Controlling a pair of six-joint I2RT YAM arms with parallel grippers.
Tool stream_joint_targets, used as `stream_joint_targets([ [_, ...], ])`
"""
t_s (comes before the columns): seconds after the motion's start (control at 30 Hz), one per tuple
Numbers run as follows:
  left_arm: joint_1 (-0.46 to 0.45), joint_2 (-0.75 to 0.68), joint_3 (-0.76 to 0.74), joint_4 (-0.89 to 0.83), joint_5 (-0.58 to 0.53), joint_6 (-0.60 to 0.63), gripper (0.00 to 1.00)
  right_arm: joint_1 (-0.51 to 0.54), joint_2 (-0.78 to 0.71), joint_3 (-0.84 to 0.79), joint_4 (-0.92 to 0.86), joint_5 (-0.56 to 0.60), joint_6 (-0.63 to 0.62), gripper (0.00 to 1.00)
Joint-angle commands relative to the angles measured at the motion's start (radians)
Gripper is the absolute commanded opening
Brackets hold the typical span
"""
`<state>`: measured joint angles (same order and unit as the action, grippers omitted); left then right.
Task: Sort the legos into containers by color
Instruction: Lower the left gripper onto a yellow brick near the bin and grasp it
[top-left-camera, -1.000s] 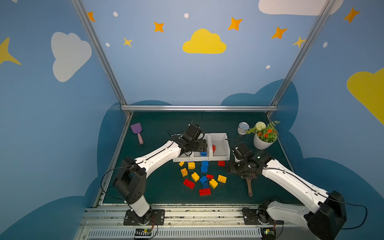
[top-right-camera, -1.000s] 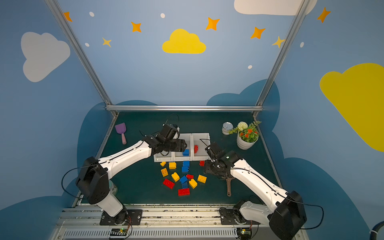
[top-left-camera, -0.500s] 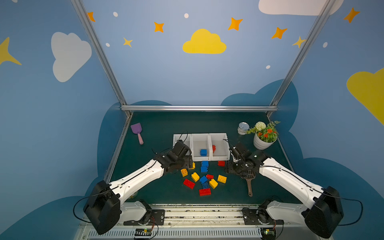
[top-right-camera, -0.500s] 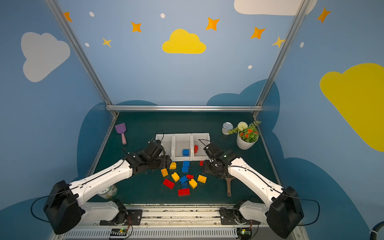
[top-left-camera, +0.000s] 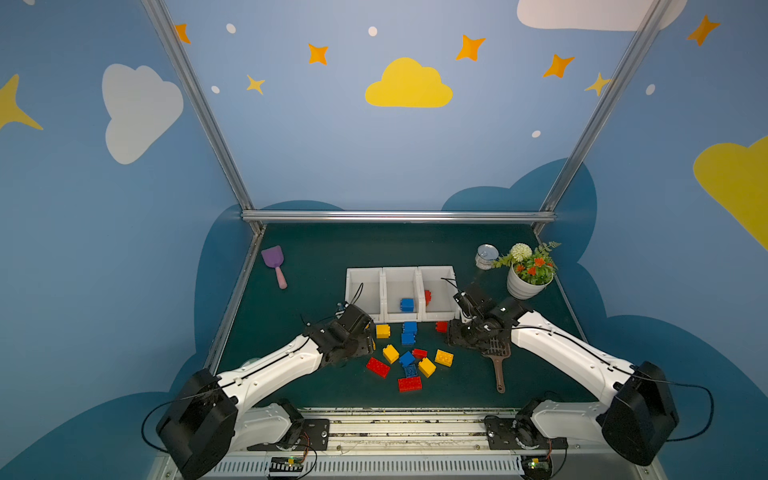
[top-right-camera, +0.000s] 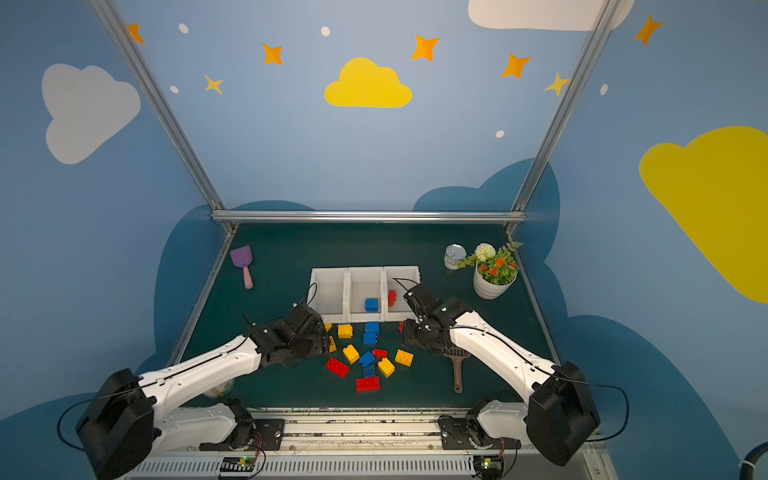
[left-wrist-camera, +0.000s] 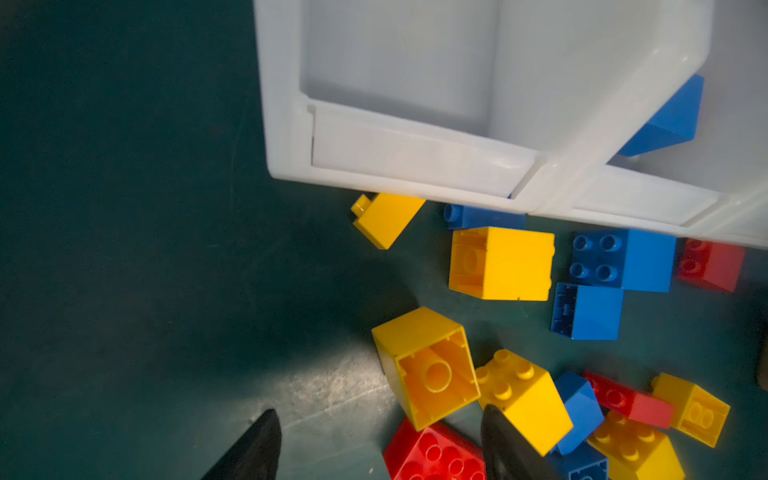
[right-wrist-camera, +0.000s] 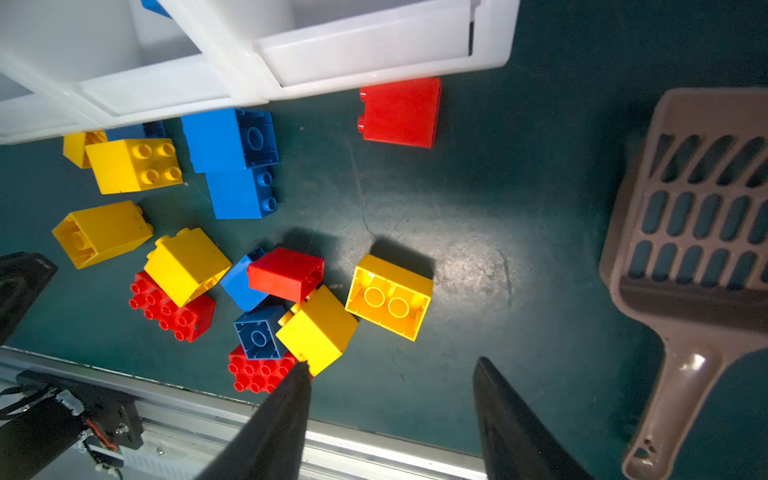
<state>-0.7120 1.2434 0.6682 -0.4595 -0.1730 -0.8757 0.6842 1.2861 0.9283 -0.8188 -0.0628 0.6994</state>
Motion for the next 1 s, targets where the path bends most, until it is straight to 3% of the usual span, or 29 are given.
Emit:
stream_joint_targets([
  [0.0,-0.005,0.066,0.029,0.065,0.038,0.000,0.76,0.006,0.009,-0.004,0.000,-0.007,0.002,0.63],
  [0.3,-0.028,0.214,0.098,0.026,-0.005,-0.032,0.73,0.006,-0.013,-0.019,-0.007,0.002,0.001,0.62],
  [0.97,-0.047,0.258,0.118,0.052,-0.010,0.006,0.47,0.008,-0.007,-0.019,-0.006,-0.003,0.002,0.62],
])
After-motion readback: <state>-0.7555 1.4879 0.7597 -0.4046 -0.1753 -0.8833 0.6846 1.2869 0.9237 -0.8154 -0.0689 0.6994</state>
